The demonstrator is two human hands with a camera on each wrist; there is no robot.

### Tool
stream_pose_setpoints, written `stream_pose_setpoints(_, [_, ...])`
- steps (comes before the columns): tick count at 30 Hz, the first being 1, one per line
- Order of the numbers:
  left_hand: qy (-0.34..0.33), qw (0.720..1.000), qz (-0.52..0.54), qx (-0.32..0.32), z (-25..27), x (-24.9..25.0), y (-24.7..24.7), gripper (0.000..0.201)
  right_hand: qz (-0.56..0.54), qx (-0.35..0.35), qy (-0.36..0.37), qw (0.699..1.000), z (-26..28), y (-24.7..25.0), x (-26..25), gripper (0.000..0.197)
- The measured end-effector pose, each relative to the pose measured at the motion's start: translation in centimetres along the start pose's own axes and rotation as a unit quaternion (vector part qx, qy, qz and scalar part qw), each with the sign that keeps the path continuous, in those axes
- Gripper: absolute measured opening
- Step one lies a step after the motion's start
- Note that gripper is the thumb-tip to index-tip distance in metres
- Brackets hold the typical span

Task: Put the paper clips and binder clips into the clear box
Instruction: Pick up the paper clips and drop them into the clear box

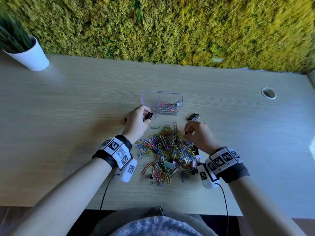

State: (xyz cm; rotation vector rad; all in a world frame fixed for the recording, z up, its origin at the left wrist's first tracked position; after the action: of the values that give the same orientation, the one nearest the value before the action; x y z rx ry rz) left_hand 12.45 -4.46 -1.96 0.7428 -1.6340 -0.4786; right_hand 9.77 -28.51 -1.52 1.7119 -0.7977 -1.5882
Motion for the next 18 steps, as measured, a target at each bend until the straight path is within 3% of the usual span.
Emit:
stream_pose_setpoints(5, [-0.019,1.0,-0.021,0.0,0.0,-0.4,-0.7,0.035,-0.058,0.035,-0.066,0.996,-0.6,1.2,0.7,0.025])
stream_pose_setpoints(11, [-0.032,0.999,-0.016,-0.017,0.7,-0.5,-0.5,0.041,-0.125,0.097,-0.105,0.982,-1.4,2.5,0.9,0.011])
stream_pose_setpoints(14, [-0.038,0.999,-0.015,-0.022,1.1,-0.6,-0.4,0.044,-0.081,0.151,-0.107,0.979,-1.5,3.1,0.6,0.006])
stream_pose_setpoints(18, [-0.074,0.996,-0.048,-0.019,1.8,-0.6,0.0,0.044,0.013,0.208,-0.053,0.977,-1.5,2.9,0.4,0.018])
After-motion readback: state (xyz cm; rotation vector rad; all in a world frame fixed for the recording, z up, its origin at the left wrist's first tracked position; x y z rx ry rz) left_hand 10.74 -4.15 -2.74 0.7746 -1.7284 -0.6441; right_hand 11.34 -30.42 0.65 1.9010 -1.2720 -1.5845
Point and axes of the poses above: each hand's wrist, its own z-axis away from the middle knuckle, its own y-axis out of the back of the hand, x = y × z, the point moved 1 cm from there along -z, towards the middle knuckle, and after that the axes turned 11 degrees about x, right-handed, at the moved point
